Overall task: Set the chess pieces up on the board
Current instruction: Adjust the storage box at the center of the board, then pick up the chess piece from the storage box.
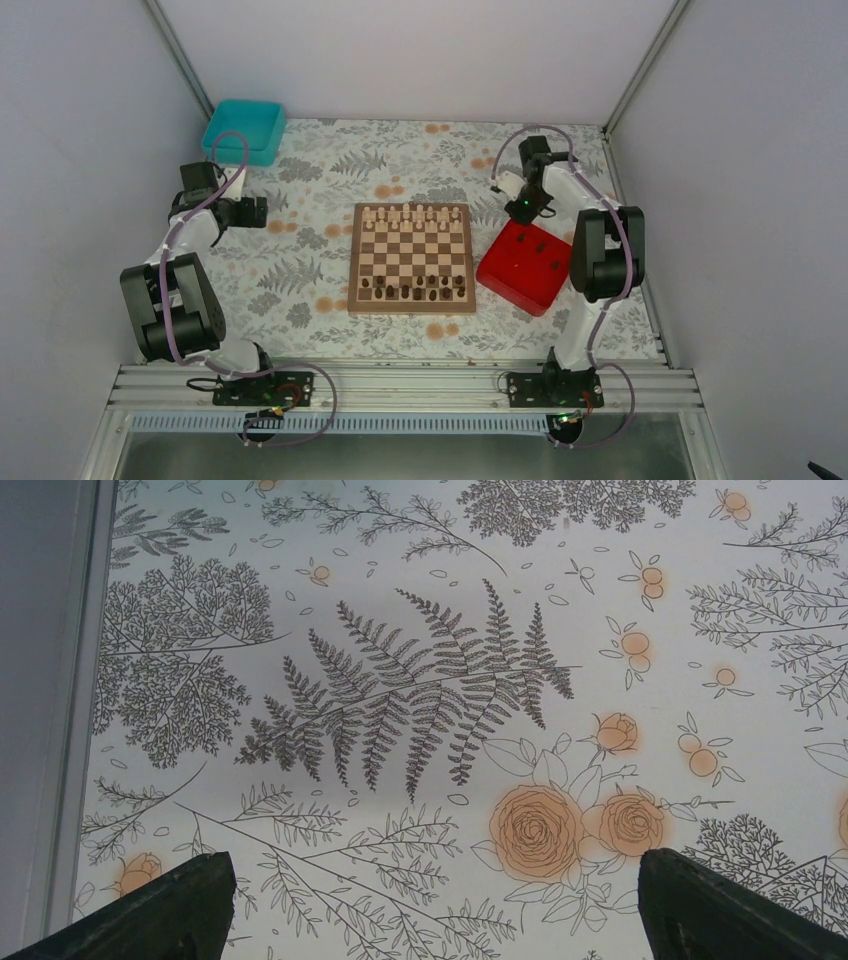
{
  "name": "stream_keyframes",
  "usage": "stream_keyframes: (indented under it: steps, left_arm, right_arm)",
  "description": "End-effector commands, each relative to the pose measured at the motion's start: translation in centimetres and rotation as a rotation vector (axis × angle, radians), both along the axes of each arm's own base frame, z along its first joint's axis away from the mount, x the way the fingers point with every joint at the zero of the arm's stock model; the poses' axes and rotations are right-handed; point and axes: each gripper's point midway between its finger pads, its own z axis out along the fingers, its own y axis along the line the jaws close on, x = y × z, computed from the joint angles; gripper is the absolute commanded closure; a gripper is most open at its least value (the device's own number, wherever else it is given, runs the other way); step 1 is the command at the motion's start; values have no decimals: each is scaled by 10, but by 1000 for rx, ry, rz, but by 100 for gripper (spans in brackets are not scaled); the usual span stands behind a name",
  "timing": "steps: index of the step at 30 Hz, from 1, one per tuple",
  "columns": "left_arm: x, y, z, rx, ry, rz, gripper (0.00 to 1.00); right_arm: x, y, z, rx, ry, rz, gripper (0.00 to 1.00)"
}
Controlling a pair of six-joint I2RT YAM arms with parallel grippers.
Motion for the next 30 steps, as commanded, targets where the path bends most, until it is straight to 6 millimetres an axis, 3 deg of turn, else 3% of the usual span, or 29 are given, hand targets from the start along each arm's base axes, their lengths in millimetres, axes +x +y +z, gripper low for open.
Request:
stream_keyframes:
  steps: [1,6,10,17,30]
  left_arm:
    - [3,2,-3,-6,-5,1,0]
    - [3,2,-5,-9,1,1,0]
    - [3,2,-6,-11,2,0,0]
    - [4,3,-5,-10,1,4,0]
    - [2,7,-2,10,0,25,0]
  right_arm:
    - [7,9,15,3,-36,-1,74]
    - [0,0,39,-10,-100,-30,63]
    - [-22,-3,49,28,-98,-48,62]
    - [-56,0,28,73,-52,-38,59]
    - [-28,2,-5,104,-77,-42,58]
